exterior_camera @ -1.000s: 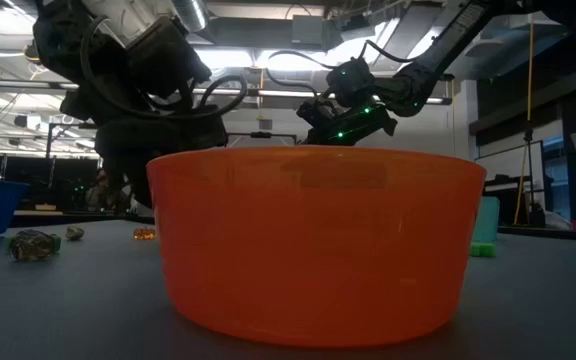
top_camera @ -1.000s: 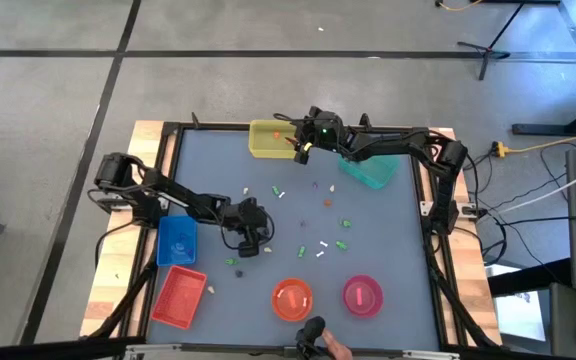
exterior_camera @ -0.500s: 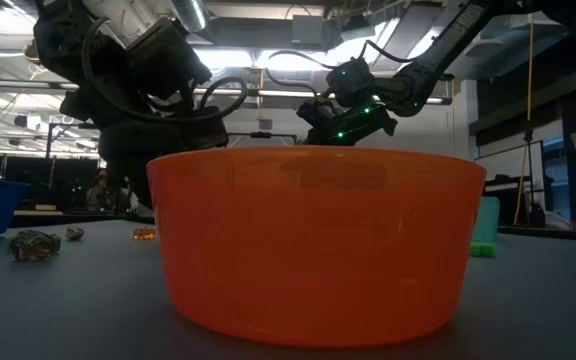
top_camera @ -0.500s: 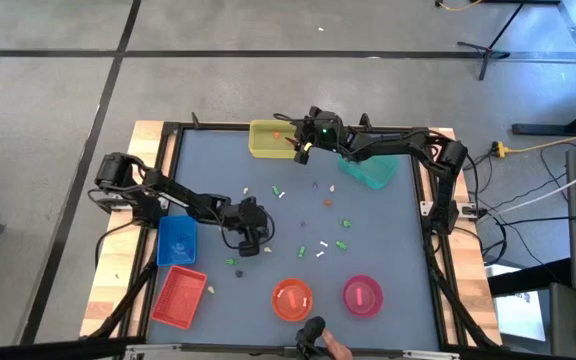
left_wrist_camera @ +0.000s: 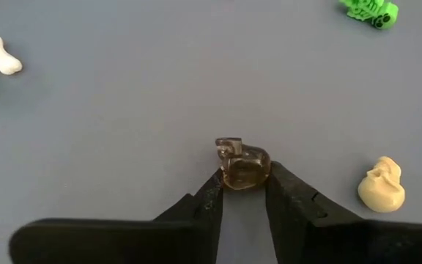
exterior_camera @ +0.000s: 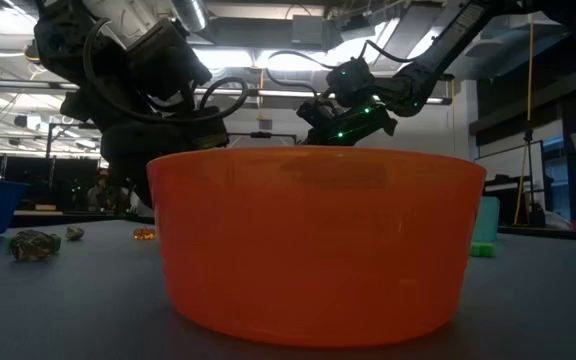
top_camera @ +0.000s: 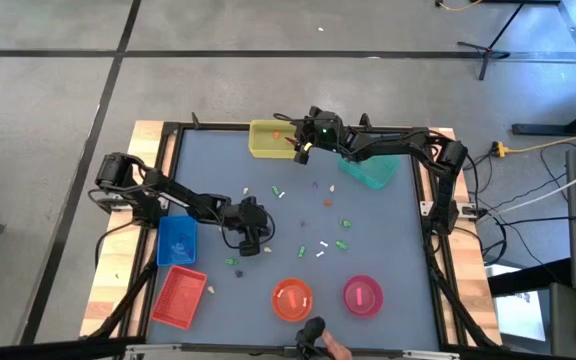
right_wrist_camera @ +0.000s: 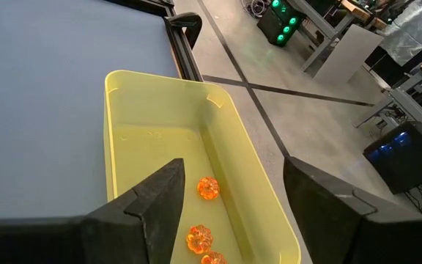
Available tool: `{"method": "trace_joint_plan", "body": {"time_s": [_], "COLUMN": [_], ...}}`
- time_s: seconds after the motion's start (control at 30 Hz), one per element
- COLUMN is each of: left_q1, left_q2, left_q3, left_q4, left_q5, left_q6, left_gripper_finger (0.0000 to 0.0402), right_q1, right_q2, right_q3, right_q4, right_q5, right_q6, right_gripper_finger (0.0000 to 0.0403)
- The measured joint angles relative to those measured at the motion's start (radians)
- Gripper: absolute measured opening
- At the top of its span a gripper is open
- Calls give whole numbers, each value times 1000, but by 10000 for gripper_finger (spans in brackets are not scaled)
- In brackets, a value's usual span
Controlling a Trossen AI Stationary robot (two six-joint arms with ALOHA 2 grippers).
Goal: Sort Halloween decoration
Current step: Put the black skull toy into the light blue bin
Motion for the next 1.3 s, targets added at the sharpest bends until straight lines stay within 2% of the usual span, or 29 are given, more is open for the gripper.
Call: {"method": "trace_joint_plan", "body": {"time_s": [0.6, 0.97, 1.07, 1.17, 1.23, 1.3], "left_q1": [0, 0, 0, 0, 0, 0], "left_q2": [2, 2, 2, 2, 2, 1], "left_q3": [-1, -1, -1, -1, -1, -1], "left_q4": [36, 78, 79, 81, 81, 81], "left_q5": [-24, -72, -74, -76, -76, -76], "left_q6": [0, -1, -1, -2, -1, -1], "left_gripper_finger": [60, 60, 60, 60, 60, 60], "right_q1": [51, 86, 87, 92, 93, 93], "right_q2": [-38, -75, -104, -130, -142, -148], "right_q3": [0, 0, 0, 1, 0, 0], "right_q4": [-4, -134, -209, -302, -349, -375], "right_q5": [26, 5, -31, -115, -204, -342], "right_q6": [1, 199, 245, 299, 342, 384], "right_gripper_finger": [232, 232, 232, 232, 232, 232]}}
